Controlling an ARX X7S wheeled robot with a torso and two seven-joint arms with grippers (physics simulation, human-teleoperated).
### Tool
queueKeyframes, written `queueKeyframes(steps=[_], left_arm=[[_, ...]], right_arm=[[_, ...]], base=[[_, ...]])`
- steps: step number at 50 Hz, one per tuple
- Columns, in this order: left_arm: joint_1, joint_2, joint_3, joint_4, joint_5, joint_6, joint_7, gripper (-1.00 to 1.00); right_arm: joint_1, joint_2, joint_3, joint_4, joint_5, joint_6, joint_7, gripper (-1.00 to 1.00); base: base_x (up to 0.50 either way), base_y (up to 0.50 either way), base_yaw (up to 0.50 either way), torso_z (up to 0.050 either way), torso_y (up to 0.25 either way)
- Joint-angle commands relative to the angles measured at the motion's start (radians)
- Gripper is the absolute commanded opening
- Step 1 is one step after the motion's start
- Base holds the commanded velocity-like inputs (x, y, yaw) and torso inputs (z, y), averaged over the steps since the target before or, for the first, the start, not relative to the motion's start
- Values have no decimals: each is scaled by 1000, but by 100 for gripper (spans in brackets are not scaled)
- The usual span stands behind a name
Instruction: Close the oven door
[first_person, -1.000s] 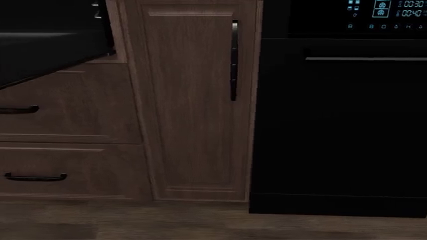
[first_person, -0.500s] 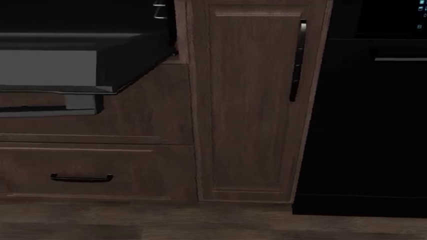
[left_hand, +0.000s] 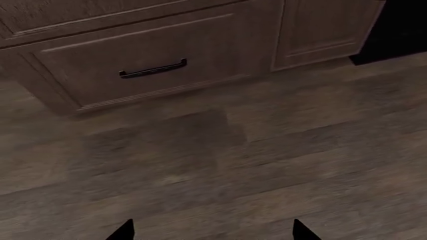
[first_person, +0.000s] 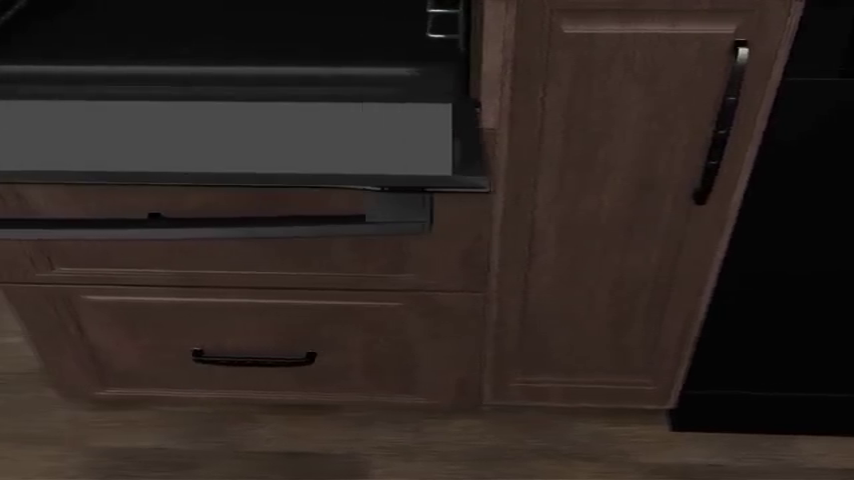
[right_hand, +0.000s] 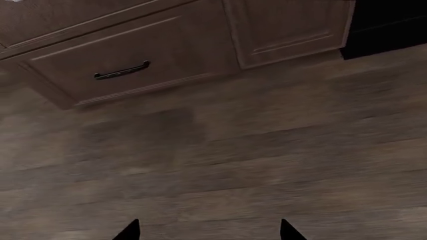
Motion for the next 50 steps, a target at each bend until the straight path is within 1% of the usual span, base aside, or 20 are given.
queueKeyframes(steps=[1, 6, 12, 16, 22, 27, 34, 48, 50], left_arm=[[7, -5, 4, 18, 0, 0, -8, 100], [3, -2, 4, -8, -1, 15, -3, 100], [12, -7, 6, 28, -9, -8, -9, 100], [5, -5, 8, 11, -4, 5, -8, 100], [10, -12, 4, 36, -11, -5, -12, 100], [6, -7, 7, 5, -7, 15, -9, 100], [12, -10, 7, 32, -12, 0, -18, 100], [3, -10, 12, 10, -6, 22, -18, 100], [9, -16, 14, 39, -7, 9, -25, 100]], right_arm=[[-6, 3, -4, 1, -3, -11, 0, 100], [-3, 2, -8, 12, -6, -19, -5, 100], [2, 0, -11, 12, -2, -16, -4, 100], [1, 0, -9, 18, 0, -22, -7, 100], [-2, 2, -14, 11, -2, -21, -3, 100], [-6, 4, -12, 5, 1, -23, 2, 100], [-8, 5, -14, 5, 2, -28, 0, 100], [-5, 5, -18, 20, 3, -37, -4, 100], [-5, 6, -21, 13, 3, -34, -1, 100]], base=[[0, 398, 0, 0, 0], [0, 406, 0, 0, 0], [0, 404, 0, 0, 0], [0, 383, 0, 0, 0], [0, 359, 0, 0, 0], [0, 357, 0, 0, 0], [0, 357, 0, 0, 0], [0, 284, 0, 0, 0], [0, 139, 0, 0, 0]])
